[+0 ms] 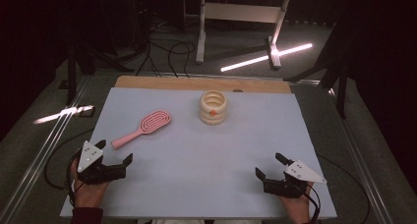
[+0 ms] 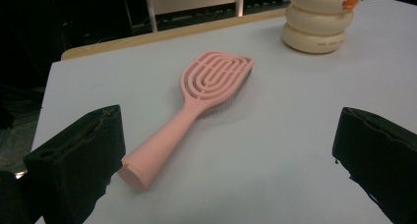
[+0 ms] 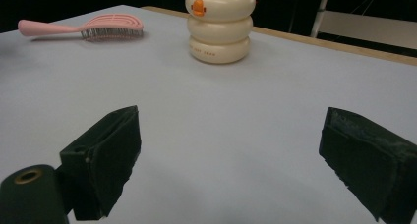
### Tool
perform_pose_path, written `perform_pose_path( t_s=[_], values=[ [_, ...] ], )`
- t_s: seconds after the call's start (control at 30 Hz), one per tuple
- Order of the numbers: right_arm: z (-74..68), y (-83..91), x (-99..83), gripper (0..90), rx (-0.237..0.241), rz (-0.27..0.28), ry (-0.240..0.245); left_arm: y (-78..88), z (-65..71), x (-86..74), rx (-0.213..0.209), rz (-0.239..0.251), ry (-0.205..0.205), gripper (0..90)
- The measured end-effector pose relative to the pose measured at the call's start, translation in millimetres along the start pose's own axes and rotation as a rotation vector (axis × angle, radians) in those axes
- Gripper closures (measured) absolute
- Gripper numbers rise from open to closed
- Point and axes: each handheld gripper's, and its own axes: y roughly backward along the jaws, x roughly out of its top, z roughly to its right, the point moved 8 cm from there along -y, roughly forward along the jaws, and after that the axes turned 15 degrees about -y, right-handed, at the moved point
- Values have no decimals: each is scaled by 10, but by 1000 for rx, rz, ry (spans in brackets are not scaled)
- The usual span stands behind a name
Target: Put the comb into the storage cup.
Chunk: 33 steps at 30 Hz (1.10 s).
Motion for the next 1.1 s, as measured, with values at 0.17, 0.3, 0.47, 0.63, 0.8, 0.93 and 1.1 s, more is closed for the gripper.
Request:
perform_pose_path(
  t_s=[0.17,0.3,0.47,0.63,0.8,0.93,1.1],
  values=[
    [11,8,4,86,-5,3,-3,-42,-90,42,7,-7,-8,1],
    [8,6,1,86,-4,3,-3,-91,-148,76,15,-16,-18,1],
    [9,4,-3,86,-5,1,-4,-148,-197,105,12,-26,-24,1],
    [-2,-4,-9,87,-1,-3,-3,-198,-222,118,10,-43,-35,1],
    [-1,-8,-11,87,-2,-4,-2,-257,-254,131,6,-57,-35,1],
    [-1,-8,-14,86,-2,-6,-4,-303,-274,148,1,-66,-37,1],
    [1,-8,-13,87,-2,-6,-4,-348,-295,163,-5,-80,-42,1]
  ],
)
